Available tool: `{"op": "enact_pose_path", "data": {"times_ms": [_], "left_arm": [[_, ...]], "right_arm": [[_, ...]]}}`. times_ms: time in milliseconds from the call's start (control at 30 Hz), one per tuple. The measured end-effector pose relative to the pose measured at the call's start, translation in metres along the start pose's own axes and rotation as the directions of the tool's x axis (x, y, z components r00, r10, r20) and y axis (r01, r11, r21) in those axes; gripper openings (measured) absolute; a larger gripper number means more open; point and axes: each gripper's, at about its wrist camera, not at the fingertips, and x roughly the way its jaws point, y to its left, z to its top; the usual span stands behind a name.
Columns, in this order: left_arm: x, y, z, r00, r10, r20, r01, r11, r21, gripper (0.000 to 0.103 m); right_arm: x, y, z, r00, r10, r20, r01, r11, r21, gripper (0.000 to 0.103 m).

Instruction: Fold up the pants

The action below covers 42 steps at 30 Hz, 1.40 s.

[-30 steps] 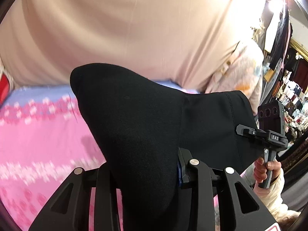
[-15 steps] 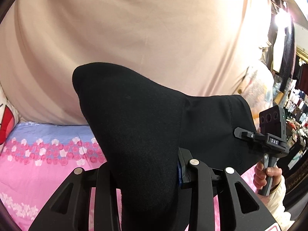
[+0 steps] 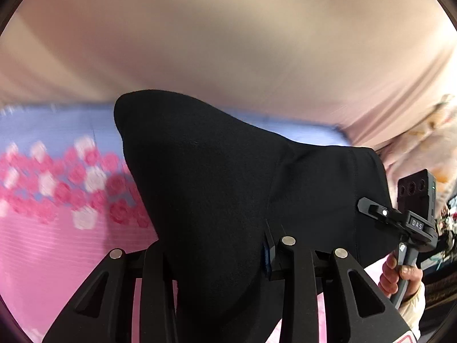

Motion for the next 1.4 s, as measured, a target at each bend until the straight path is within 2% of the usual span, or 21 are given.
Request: {"op": "enact_pose_path", "data": {"times_ms": [133, 267, 300, 367, 400, 467, 500, 533, 567, 600, 667, 733, 767, 867, 933, 1000, 1033, 1133, 1267, 1333, 1400], "left_arm": [[0.048, 0.031, -0.007, 0.999, 0.003, -0.052, -0.006, 0.998, -0.055, 0.036], [0.058, 0.054, -0.01, 0.998, -0.049, -0.038, 0.046, 0.996, -0.075, 0.071], [0.056, 0.061, -0.012, 0.998, -0.062, -0.027, 0.06, 0.995, -0.081, 0.073], [0.039, 0.082, -0.015, 0.995, -0.098, 0.018, 0.099, 0.989, -0.112, 0.074], [0.029, 0.091, -0.014, 0.995, -0.086, 0.041, 0.091, 0.988, -0.124, 0.073], [-0.005, 0.11, -0.018, 0.996, 0.023, 0.089, -0.009, 0.988, -0.156, 0.072], [-0.025, 0.117, -0.019, 0.985, 0.132, 0.113, -0.109, 0.975, -0.192, 0.069], [-0.047, 0.121, -0.021, 0.96, 0.234, 0.156, -0.193, 0.951, -0.241, 0.067], [-0.075, 0.12, -0.022, 0.934, 0.277, 0.225, -0.211, 0.937, -0.278, 0.067], [-0.092, 0.114, -0.02, 0.933, 0.241, 0.266, -0.164, 0.945, -0.282, 0.068], [-0.102, 0.091, -0.015, 0.948, 0.122, 0.294, -0.041, 0.963, -0.267, 0.07], [-0.089, 0.063, -0.011, 0.959, 0.039, 0.28, 0.033, 0.969, -0.246, 0.075], [-0.07, 0.043, -0.009, 0.966, 0.021, 0.258, 0.041, 0.972, -0.232, 0.083], [-0.007, 0.015, -0.007, 0.981, 0.072, 0.182, -0.03, 0.974, -0.225, 0.084], [0.026, 0.015, -0.003, 0.979, 0.138, 0.148, -0.101, 0.967, -0.234, 0.083], [0.051, 0.022, -0.006, 0.961, 0.225, 0.163, -0.187, 0.958, -0.218, 0.083], [0.056, 0.022, -0.009, 0.955, 0.241, 0.174, -0.208, 0.96, -0.188, 0.084], [0.062, 0.013, -0.011, 0.933, 0.297, 0.202, -0.271, 0.951, -0.145, 0.085], [0.067, 0.009, -0.008, 0.932, 0.306, 0.195, -0.279, 0.948, -0.153, 0.085], [0.063, 0.005, -0.01, 0.929, 0.308, 0.206, -0.283, 0.949, -0.141, 0.084], [0.045, 0.004, -0.017, 0.91, 0.349, 0.223, -0.33, 0.937, -0.118, 0.084]], "right_arm": [[0.021, -0.038, 0.0, 1.0, -0.019, -0.011, 0.019, 0.999, 0.045, 0.036], [0.019, -0.054, -0.001, 1.0, 0.003, -0.008, -0.002, 0.999, 0.033, 0.045], [0.011, -0.057, -0.001, 1.0, 0.002, -0.005, -0.002, 0.999, 0.041, 0.046], [-0.019, -0.061, 0.0, 0.997, -0.044, 0.056, 0.04, 0.997, 0.073, 0.065], [-0.035, -0.065, -0.001, 0.992, -0.076, 0.101, 0.067, 0.994, 0.092, 0.071], [-0.092, -0.062, -0.007, 0.959, -0.144, 0.246, 0.117, 0.986, 0.123, 0.075], [-0.114, -0.049, -0.012, 0.941, -0.157, 0.298, 0.136, 0.987, 0.089, 0.075], [-0.131, -0.024, -0.018, 0.923, -0.172, 0.344, 0.177, 0.984, 0.014, 0.07], [-0.137, 0.002, -0.022, 0.912, -0.183, 0.368, 0.219, 0.974, -0.057, 0.067], [-0.137, 0.028, -0.026, 0.906, -0.178, 0.385, 0.242, 0.962, -0.124, 0.064], [-0.111, 0.085, -0.032, 0.926, -0.092, 0.367, 0.2, 0.943, -0.268, 0.063], [-0.064, 0.117, -0.034, 0.953, -0.037, 0.3, 0.143, 0.93, -0.338, 0.063], [-0.033, 0.124, -0.034, 0.962, -0.028, 0.27, 0.125, 0.927, -0.352, 0.063], [0.049, 0.103, -0.026, 0.985, -0.038, 0.166, 0.086, 0.951, -0.297, 0.061], [0.072, 0.062, -0.016, 0.982, -0.102, 0.16, 0.132, 0.973, -0.188, 0.061], [0.069, 0.013, -0.008, 0.964, -0.173, 0.203, 0.193, 0.978, -0.081, 0.003], [0.057, -0.006, -0.004, 0.956, -0.164, 0.242, 0.178, 0.983, -0.04, 0.0], [0.039, -0.024, -0.003, 0.957, -0.132, 0.258, 0.132, 0.991, 0.016, 0.0], [0.036, -0.021, -0.006, 0.95, -0.157, 0.271, 0.166, 0.986, -0.009, 0.0], [0.03, -0.016, -0.013, 0.931, -0.207, 0.301, 0.218, 0.976, -0.003, 0.0], [0.016, -0.005, -0.021, 0.887, -0.312, 0.339, 0.331, 0.944, 0.001, 0.002]]}}
